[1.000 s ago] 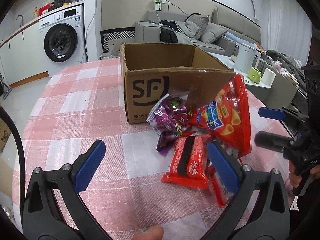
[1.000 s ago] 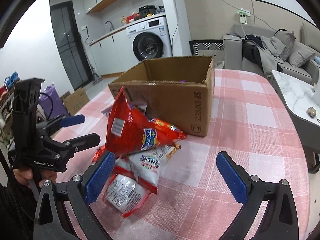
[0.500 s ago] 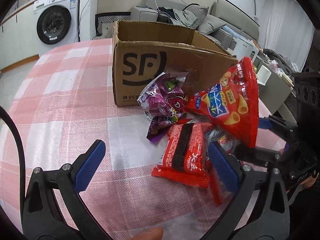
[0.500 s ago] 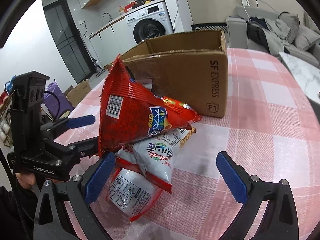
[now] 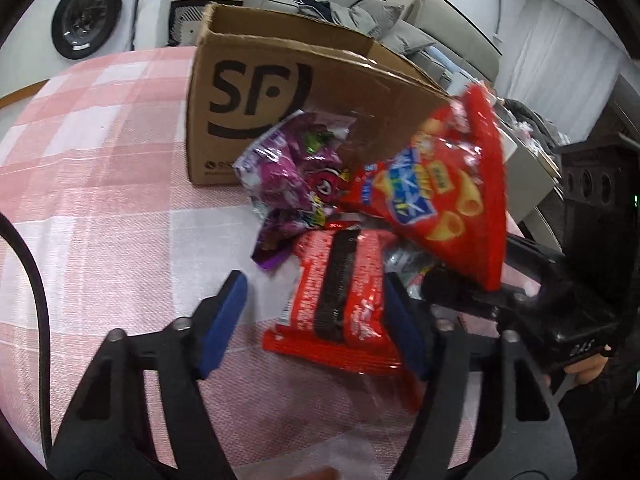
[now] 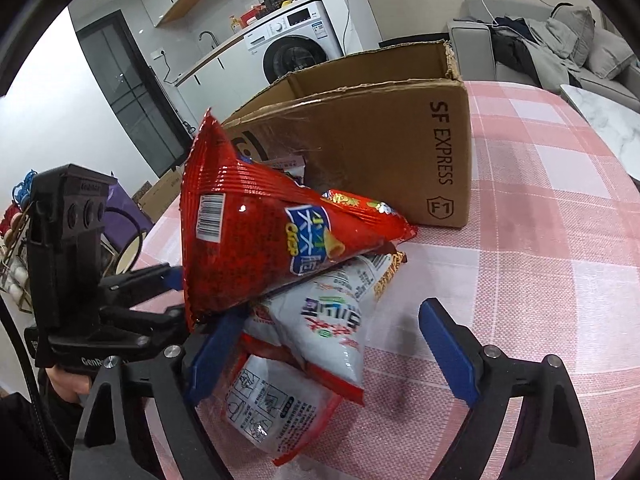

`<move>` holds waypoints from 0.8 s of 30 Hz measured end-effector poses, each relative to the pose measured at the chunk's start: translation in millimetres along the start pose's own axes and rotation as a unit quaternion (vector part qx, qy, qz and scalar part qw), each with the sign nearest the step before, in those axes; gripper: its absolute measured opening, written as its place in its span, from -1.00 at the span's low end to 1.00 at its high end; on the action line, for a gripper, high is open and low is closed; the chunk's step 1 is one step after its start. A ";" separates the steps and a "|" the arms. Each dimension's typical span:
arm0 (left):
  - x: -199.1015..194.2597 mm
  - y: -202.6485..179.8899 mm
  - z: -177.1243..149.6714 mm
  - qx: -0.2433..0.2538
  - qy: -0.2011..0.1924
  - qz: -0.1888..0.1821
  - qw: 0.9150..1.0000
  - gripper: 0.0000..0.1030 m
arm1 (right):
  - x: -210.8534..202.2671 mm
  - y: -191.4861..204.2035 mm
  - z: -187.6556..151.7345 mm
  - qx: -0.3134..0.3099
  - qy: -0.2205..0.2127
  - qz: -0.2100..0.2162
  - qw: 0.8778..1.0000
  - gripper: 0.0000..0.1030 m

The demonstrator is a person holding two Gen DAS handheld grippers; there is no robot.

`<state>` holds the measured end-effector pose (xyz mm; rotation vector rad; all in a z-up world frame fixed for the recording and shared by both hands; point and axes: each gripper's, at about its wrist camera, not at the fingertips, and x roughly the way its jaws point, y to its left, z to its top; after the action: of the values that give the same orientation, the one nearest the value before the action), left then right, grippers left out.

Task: Organize snacks
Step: 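Grasp the white-and-red bag with the right gripper while the left grasps the red wafer packet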

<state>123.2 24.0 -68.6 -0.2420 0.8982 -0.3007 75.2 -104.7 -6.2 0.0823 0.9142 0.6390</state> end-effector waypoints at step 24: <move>-16.0 -16.9 -7.8 0.032 -0.029 0.014 0.999 -0.17 | -2.0 -2.8 1.1 -0.014 -0.022 0.028 0.999 -0.08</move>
<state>105.0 13.3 -56.0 -0.1785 0.8319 -0.2939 76.5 -107.8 -5.0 0.0972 0.8629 0.6987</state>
